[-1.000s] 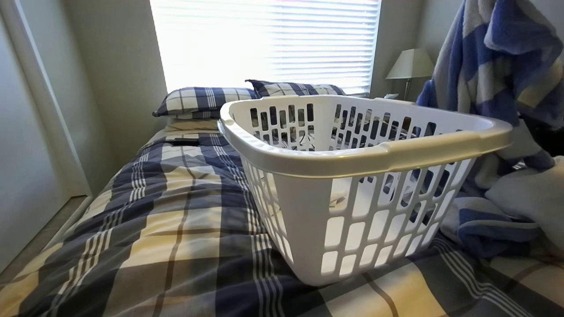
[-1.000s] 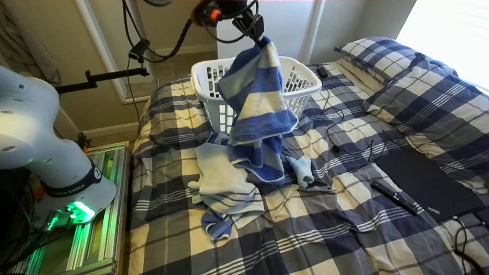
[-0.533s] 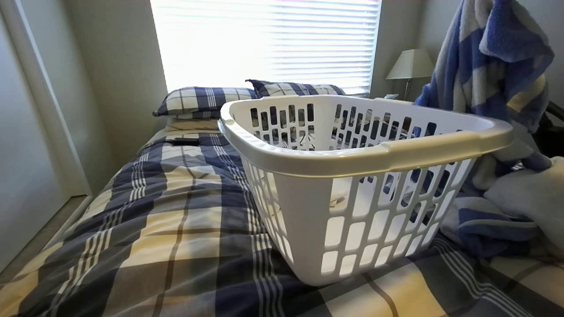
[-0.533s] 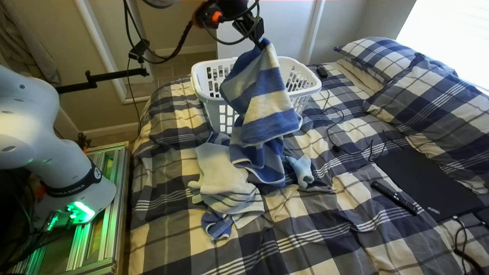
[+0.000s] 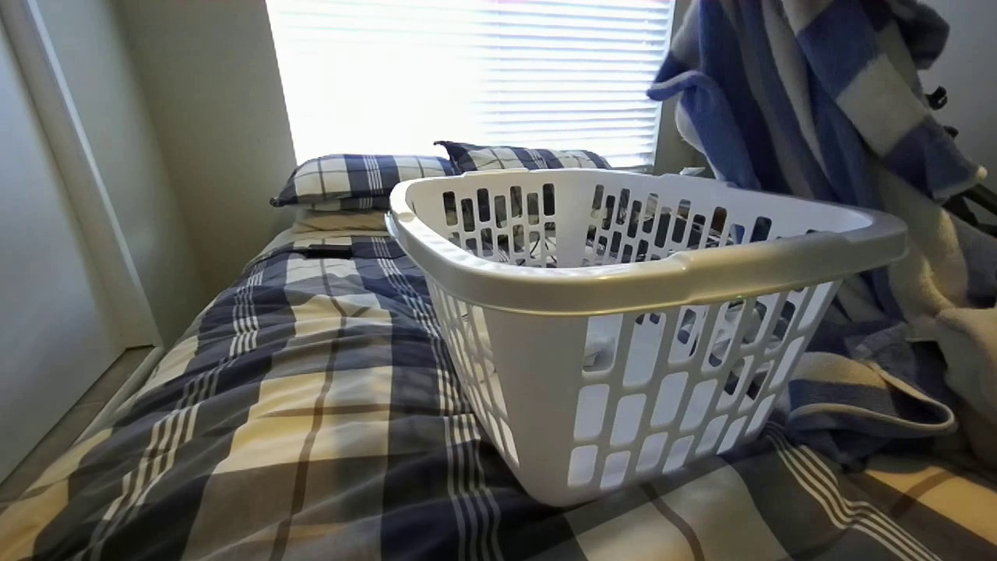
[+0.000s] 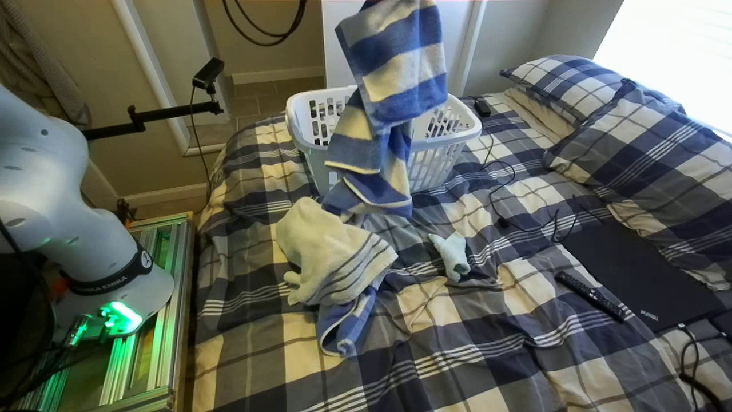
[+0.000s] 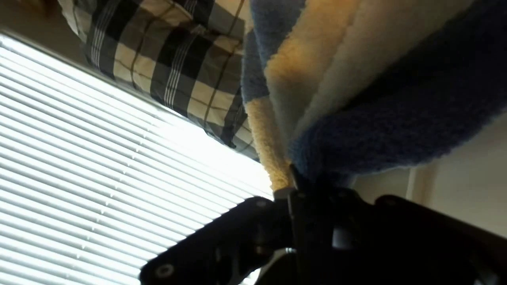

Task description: Remove the white and blue towel from the bed and put it on the table

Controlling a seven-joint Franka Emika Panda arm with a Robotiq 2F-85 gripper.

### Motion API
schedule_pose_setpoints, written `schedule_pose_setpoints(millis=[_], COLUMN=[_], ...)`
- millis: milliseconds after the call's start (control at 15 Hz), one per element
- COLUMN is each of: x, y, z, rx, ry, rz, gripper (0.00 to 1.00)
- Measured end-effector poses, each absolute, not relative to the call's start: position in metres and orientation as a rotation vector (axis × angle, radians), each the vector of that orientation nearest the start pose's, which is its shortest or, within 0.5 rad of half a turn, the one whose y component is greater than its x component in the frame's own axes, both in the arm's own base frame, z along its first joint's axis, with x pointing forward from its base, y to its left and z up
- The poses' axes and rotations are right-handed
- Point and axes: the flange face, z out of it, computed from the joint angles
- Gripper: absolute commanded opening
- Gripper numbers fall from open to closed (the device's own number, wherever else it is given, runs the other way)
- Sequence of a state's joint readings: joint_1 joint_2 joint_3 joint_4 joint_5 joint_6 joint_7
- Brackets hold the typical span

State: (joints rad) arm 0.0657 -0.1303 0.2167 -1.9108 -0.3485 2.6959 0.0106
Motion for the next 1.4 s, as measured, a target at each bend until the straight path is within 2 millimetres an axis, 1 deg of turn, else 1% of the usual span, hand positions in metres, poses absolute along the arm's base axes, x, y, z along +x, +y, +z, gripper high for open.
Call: schedule_pose_setpoints(millis=[133,200,333,467,600,733,867,1000,1267,1333,1400], x=[0.556,0.563,0.578,0.596,0.610,0.620,0.625,0.628,0.631,0.630,0.628], y=[0.207,0.222,0.250,0.279,0.305,0.324,0.336,0.343,0.345,0.345,0.346], z=[0.673,0.677,0.675,0.657,0.628,0.598,0.569,0.546,0.514,0.506,0.497], rx=[-2.797,-2.767,-2.689,-2.600,-2.504,-2.409,-2.359,-2.359,-2.409,-2.427,-2.442], ry=[-0.878,-0.933,-1.000,-1.035,-1.053,-1.039,-1.023,-1.016,-0.988,-0.978,-0.966], rz=[-1.573,-1.613,-1.707,-1.780,-1.817,-1.818,-1.778,-1.730,-1.641,-1.611,-1.576], gripper=[0.01,0.01,0.01,0.01,0.01,0.01,0.01,0.01,0.01,0.30,0.31])
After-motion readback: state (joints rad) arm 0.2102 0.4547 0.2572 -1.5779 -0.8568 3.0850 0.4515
